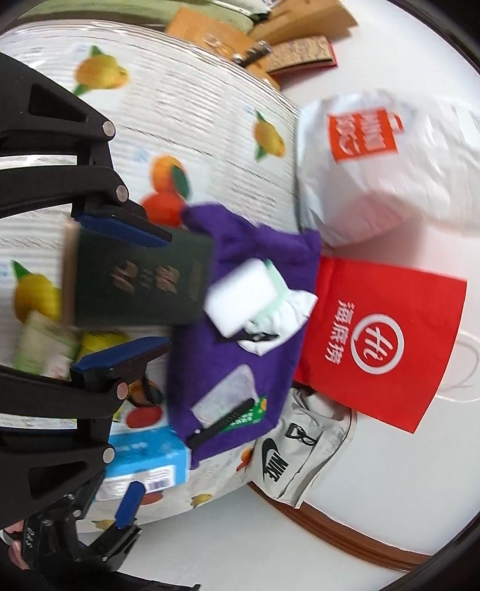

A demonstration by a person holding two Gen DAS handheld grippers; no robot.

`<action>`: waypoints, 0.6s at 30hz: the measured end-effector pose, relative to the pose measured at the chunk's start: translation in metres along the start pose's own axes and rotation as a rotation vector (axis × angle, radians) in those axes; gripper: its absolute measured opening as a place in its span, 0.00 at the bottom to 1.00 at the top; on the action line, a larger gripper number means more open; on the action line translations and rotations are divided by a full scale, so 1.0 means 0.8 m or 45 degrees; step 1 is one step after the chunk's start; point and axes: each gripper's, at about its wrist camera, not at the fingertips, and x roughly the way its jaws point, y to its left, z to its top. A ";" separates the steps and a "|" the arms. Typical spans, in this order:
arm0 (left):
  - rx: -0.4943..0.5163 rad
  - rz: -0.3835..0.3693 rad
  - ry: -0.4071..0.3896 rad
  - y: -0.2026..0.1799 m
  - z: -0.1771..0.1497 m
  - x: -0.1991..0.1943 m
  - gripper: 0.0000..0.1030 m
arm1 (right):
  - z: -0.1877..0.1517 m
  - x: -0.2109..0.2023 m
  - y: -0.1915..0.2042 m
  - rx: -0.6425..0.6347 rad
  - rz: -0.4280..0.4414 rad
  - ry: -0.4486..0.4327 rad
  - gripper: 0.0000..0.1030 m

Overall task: Organize soft objects
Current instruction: 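Open both tools to release the black straps onto the towel, then grasp the white crumpled tissue with the right tool while the left tool approaches the green tissue pack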

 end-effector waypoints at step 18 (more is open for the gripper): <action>-0.131 -0.032 0.002 0.054 -0.126 -0.032 0.47 | -0.135 0.018 0.065 0.018 -0.025 0.062 0.69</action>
